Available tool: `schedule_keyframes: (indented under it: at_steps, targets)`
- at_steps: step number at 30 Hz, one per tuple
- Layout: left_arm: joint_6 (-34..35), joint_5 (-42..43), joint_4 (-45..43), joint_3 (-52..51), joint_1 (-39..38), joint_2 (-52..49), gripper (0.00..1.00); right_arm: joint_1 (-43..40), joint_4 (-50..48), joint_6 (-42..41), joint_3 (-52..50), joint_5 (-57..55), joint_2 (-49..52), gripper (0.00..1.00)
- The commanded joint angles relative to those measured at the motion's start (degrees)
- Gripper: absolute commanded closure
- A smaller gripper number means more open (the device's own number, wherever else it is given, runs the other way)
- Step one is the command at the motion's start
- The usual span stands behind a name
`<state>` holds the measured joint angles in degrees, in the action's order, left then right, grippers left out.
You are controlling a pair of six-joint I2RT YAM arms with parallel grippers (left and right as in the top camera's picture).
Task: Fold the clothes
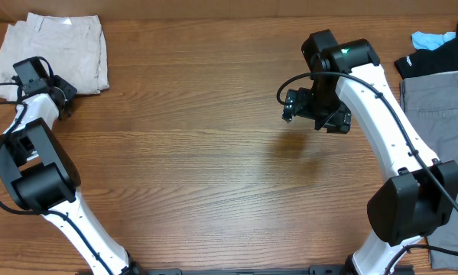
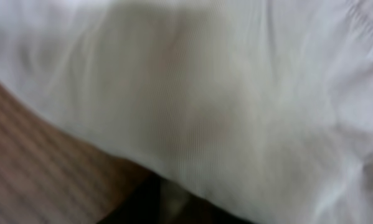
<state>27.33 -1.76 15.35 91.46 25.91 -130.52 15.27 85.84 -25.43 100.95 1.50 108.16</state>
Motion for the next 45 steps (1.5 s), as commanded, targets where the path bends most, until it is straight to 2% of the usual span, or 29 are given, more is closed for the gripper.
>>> schedule_keyframes:
  at_steps: [1,3,7,10,12,16,24,27,36,40,45]
  targets:
    - [-1.18,1.33,4.81,-0.68,0.5,-0.26,0.66,0.09,-0.68,-0.09,0.63,0.04,-0.57,0.0]
    - [-1.18,1.31,5.99,-0.59,0.9,1.38,0.55,0.09,-0.66,-0.07,0.63,0.04,-0.57,0.0]
    - [-1.22,1.16,8.5,-0.59,1.57,5.01,0.51,0.09,-0.52,-0.04,0.63,0.04,-0.57,0.0]
    - [-1.64,1.2,11.8,-0.59,1.92,8.33,0.36,0.09,-0.46,-0.04,0.63,0.04,-0.57,0.0]
    - [-1.64,1.2,15.43,-0.59,1.92,11.82,0.3,0.09,-0.94,-0.07,0.66,0.04,-0.57,0.0]
    - [-1.62,3.45,19.87,-0.59,1.92,18.25,0.27,0.09,-1.25,-0.04,1.68,0.07,-0.59,0.0]
    - [-1.62,23.61,28.11,-0.59,1.84,33.2,0.25,0.15,8.72,0.37,16.06,-0.94,-1.42,0.0]
    - [-1.7,26.47,32.46,-0.59,1.77,40.22,0.22,0.15,11.21,1.51,20.06,-1.68,-4.28,0.0]
    - [-7.1,26.88,45.46,-0.59,1.53,65.13,0.01,4.33,11.21,1.46,18.01,-1.38,-20.68,0.0]
    - [-8.11,27.61,51.78,-0.59,1.53,74.97,0.0,7.85,11.21,1.36,14.95,-1.51,-27.82,0.0]
    - [-11.3,33.62,56.37,-0.61,1.53,86.33,0.0,8.52,11.17,-2.21,10.62,-6.99,-36.57,0.0]
